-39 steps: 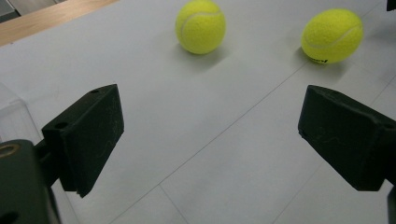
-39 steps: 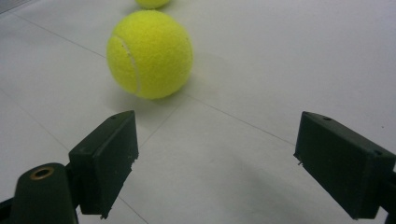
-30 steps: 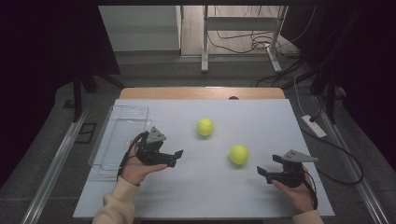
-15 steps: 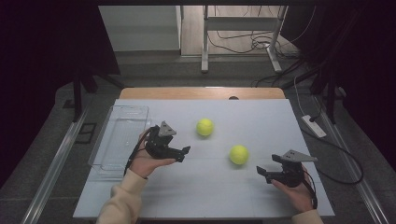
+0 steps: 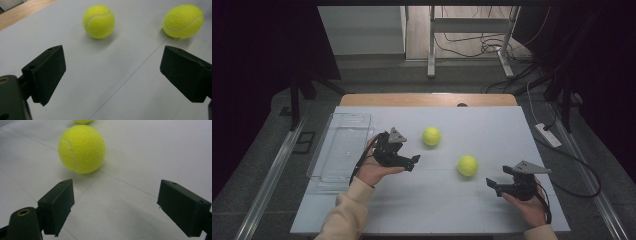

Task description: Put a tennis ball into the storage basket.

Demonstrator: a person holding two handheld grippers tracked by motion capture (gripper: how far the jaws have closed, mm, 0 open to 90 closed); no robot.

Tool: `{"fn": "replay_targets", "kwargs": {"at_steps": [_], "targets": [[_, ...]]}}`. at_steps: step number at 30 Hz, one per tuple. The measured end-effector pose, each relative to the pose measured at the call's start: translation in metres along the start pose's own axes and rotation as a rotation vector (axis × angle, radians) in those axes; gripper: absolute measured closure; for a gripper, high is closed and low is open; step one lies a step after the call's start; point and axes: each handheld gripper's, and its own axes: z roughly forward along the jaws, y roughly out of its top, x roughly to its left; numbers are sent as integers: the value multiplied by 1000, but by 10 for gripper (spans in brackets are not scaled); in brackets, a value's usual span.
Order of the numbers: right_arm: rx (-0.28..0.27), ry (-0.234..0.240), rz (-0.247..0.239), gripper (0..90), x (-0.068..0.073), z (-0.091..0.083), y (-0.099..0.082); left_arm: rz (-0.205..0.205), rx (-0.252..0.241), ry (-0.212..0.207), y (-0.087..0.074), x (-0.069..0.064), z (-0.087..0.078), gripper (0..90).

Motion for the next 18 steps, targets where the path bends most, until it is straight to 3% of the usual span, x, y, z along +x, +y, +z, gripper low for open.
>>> {"fn": "replay_targets", "kwargs": {"at_steps": [18], "targets": [[7,0,-2,141,0,2,0,15,17,-10,13,0,18,75]]}}
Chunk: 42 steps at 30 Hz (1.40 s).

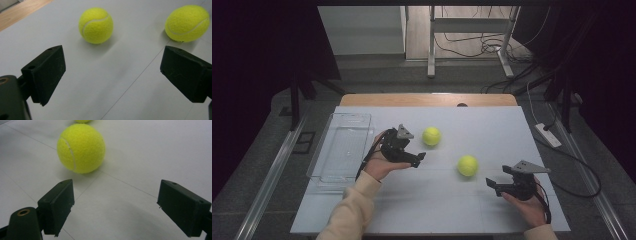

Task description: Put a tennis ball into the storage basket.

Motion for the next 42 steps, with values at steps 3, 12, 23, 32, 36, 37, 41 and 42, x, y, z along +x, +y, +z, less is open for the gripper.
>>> {"fn": "replay_targets", "kwargs": {"at_steps": [3,12,23,32,36,37,41,42], "targets": [[2,-3,-1,141,0,0,0,3,3,-2,1,0,1,75],[5,-7,-3,142,-1,1,0,12,10,0,7,0,5,75],[2,-5,-3,142,-2,2,1,28,24,6,18,-1,12,75],[-3,-2,-2,142,-1,2,1,30,44,14,24,1,19,74],[-2,-3,1,142,-1,2,1,35,48,12,28,0,21,72],[-2,-3,1,142,-1,2,1,36,52,12,30,0,23,72],[-2,-2,2,142,-1,2,1,29,60,17,31,0,26,72],[-2,-2,1,142,-1,2,1,29,66,20,31,0,27,72]]}}
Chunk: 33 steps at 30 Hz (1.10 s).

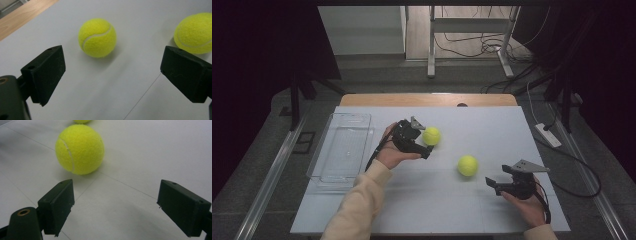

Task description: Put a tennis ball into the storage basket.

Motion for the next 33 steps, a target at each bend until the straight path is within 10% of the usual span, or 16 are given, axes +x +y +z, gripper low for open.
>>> {"fn": "replay_targets", "kwargs": {"at_steps": [33], "targets": [[5,-4,-3,143,0,1,-1,-22,63,12,21,14,35,67]]}}
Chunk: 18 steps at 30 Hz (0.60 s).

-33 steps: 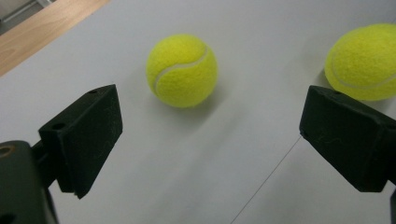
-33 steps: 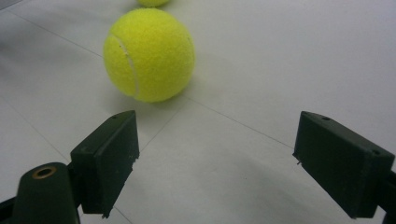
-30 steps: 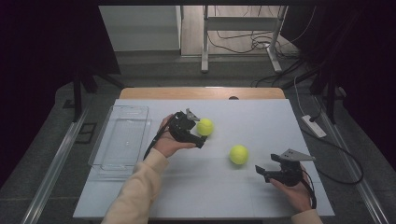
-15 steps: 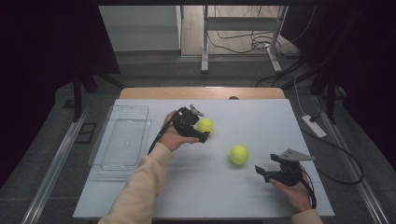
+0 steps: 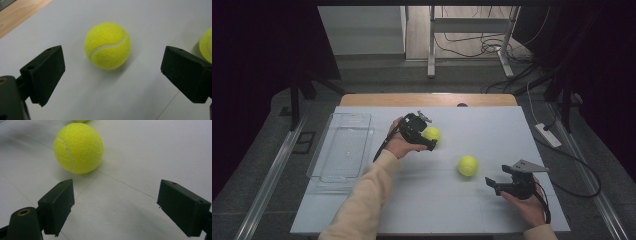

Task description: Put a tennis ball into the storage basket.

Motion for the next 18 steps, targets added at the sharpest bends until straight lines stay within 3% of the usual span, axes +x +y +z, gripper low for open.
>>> {"fn": "replay_targets", "kwargs": {"at_steps": [18], "targets": [[10,1,1,142,0,1,-1,-3,17,-14,14,4,15,63]]}}
